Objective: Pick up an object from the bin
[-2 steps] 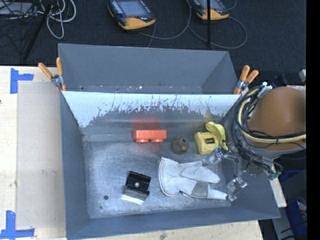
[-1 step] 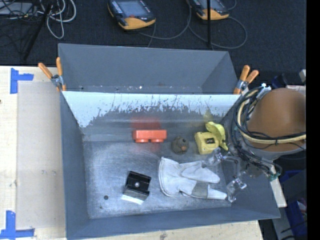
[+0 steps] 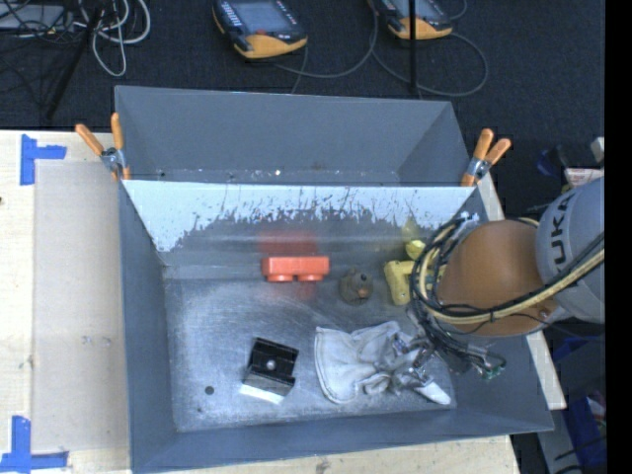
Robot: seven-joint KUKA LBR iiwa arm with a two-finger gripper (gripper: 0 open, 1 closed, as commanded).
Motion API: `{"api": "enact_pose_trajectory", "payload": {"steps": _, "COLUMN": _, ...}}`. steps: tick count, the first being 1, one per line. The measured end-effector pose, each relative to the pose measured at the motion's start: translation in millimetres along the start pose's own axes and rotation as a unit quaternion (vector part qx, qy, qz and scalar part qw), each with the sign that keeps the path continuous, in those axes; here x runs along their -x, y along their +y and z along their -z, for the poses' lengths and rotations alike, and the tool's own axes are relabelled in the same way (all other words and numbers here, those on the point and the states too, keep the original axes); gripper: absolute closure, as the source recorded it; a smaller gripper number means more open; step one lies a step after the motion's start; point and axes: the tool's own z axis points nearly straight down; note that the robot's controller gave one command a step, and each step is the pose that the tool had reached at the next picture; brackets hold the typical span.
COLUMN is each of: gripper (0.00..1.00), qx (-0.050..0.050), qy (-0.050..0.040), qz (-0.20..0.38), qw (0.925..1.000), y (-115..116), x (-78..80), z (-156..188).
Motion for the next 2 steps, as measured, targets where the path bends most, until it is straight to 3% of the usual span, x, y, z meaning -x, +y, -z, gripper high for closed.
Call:
{"api": "enact_pose_trajectory", "payload": {"steps": 1, "gripper": 1.0, "qx": 0.0, "qy": 0.0, "qz": 0.0, "qw": 1.0, "y": 0.0, "x": 0.0, "z": 0.0}}
{"api": "enact_pose_trajectory", "payload": {"steps": 2, "gripper": 1.0, "qx": 0.007, "qy": 0.0136, "qz": 0.0, "qw": 0.9999, "y": 5.2, "x": -8.1, "z": 40.4}}
